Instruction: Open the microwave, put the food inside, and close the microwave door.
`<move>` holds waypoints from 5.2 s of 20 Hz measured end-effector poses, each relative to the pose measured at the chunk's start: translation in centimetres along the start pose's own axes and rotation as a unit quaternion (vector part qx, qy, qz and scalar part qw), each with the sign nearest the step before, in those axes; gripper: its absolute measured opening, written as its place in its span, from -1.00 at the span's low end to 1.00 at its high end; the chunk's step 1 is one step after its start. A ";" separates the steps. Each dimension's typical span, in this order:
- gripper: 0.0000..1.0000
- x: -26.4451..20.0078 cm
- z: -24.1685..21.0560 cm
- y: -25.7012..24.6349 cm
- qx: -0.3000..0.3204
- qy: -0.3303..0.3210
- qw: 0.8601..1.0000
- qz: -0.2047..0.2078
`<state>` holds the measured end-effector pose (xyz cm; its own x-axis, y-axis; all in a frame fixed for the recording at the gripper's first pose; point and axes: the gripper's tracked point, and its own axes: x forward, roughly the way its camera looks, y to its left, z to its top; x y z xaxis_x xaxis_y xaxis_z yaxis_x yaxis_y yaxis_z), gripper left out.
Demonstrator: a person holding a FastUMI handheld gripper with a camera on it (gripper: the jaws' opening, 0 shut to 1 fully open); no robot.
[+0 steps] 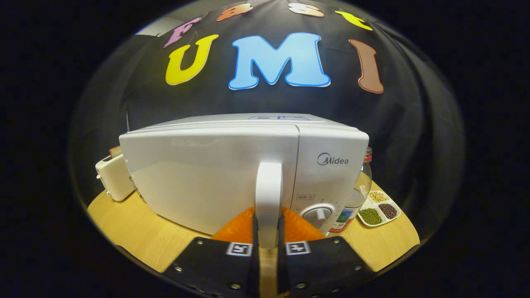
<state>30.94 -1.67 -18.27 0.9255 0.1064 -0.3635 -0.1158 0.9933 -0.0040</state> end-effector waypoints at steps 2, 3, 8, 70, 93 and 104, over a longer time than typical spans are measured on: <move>-0.84 -0.1 -0.1 0.1 -0.005 0.001 1.000 0.000; -0.84 -0.1 -0.1 0.1 -0.006 0.002 1.000 0.003; -0.85 -0.7 -0.3 0.3 -0.004 0.023 1.000 -0.002; 0.95 -32.1 1.2 13.1 0.078 -0.003 0.978 0.196; 0.62 -29.3 -18.4 4.0 0.352 0.273 0.875 0.187; -0.47 -29.3 -16.5 3.7 0.424 0.249 0.853 0.173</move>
<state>-2.56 -1.84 -23.03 0.5970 0.5776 -0.5568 0.1465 0.6038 0.7835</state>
